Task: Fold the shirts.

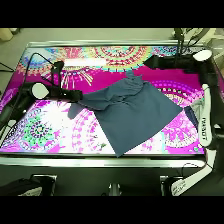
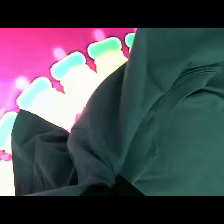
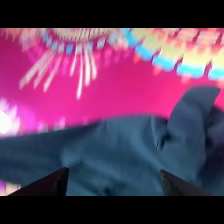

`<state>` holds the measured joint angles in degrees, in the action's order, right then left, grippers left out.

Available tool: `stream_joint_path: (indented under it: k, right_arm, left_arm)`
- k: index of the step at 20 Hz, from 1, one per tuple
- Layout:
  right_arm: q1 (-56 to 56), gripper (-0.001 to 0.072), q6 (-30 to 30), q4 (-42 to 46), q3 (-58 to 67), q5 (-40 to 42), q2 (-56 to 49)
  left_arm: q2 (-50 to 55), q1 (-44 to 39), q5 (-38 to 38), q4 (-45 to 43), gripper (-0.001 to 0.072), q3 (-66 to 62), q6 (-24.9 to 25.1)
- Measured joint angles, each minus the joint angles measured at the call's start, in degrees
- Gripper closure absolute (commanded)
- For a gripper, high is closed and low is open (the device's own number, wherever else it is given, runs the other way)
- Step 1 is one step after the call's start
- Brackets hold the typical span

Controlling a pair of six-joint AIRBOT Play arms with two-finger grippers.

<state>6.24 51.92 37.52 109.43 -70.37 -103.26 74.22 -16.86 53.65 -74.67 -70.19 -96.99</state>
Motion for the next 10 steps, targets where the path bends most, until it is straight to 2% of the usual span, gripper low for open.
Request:
stream_joint_path:
  k: [3,5,7,10]
  right_arm:
    - [-0.68,0.0092,-0.28,5.75,-4.68,-11.08,6.01]
    - [-2.82,0.0091,-0.46,10.95,-13.84,-14.80,12.15]
    - [-5.42,0.0002,-0.50,14.62,-28.00,-14.51,21.05]
    - [-6.95,0.0032,1.73,19.04,-49.90,-9.86,32.83]
  left_arm:
    - [-1.51,2.91,2.56,0.22,0.0683,0.13,2.38]
    - [-2.27,4.81,4.90,0.37,0.0683,0.20,4.00]
    - [-2.75,5.95,7.02,0.39,0.0682,0.24,5.68]
    - [-2.99,6.58,8.74,0.26,0.0683,0.76,7.54]
